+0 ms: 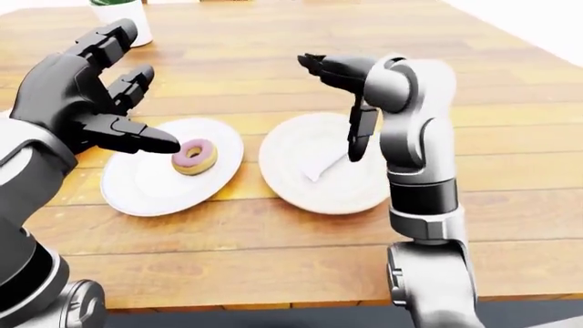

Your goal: Move the dessert items from the plate to the tray.

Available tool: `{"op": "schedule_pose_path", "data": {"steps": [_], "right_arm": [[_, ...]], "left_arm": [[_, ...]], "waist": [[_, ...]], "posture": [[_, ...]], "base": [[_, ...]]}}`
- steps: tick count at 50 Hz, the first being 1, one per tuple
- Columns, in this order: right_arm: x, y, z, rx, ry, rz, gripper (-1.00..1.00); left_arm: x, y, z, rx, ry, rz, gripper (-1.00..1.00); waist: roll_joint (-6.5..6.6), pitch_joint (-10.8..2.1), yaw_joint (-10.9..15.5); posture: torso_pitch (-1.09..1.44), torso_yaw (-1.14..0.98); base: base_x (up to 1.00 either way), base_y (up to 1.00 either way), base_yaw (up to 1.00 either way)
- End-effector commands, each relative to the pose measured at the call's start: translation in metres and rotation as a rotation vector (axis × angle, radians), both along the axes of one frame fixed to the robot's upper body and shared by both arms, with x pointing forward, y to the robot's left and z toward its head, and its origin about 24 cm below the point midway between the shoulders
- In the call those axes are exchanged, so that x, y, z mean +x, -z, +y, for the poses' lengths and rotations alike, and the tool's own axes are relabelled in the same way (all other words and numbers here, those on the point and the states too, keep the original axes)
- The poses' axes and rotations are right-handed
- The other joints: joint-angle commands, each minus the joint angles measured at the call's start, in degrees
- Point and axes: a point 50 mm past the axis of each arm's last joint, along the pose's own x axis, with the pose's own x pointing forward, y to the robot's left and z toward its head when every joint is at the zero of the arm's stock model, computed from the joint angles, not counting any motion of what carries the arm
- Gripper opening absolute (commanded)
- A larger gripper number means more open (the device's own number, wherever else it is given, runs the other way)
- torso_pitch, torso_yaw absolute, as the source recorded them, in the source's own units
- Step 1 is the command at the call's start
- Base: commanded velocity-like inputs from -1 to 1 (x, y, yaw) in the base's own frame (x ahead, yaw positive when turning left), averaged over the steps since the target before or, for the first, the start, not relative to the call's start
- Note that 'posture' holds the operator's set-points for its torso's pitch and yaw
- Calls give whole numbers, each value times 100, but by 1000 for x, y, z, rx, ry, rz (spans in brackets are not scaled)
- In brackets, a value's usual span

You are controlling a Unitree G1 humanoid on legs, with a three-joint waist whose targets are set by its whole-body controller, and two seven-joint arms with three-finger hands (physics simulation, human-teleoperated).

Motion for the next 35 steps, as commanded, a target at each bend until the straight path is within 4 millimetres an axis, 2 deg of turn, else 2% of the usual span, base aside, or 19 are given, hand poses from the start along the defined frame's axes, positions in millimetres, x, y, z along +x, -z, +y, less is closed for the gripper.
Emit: {"op": "schedule_pose_path", "data": {"steps": [1,9,15,19,23,29,35], "right_arm": [[-6,-14,8,-36,-47,-100,100],[1,8,10,-92,-80,-125,100],[-3,24,6,-129,-86,-60,80],[-5,28,4,-138,-89,-22,75],[-10,36,3,-150,-100,8,62],[-17,35,3,-161,-112,78,52],[-19,30,1,-186,-90,179,53]], "left_arm": [[-5,-14,0,-3,-3,-82,100],[-6,-13,1,-2,-3,-83,100],[-6,-12,1,-1,-3,-83,100],[-7,-14,1,-2,-4,-86,100],[-7,-13,2,-1,-7,-86,100],[-5,-13,0,1,-2,-87,100],[-5,-13,0,2,0,-88,100]], "waist": [[-12,-144,-3],[-27,-160,1],[-36,-172,2],[-58,-179,9],[-85,-194,15],[-122,-208,30],[-120,-201,22]], "posture": [[0,0],[0,0],[0,0],[0,0],[0,0],[0,0],[0,0]], "base": [[0,0,0],[0,0,0],[0,0,0],[0,0,0],[0,0,0],[0,0,0],[0,0,0]]}}
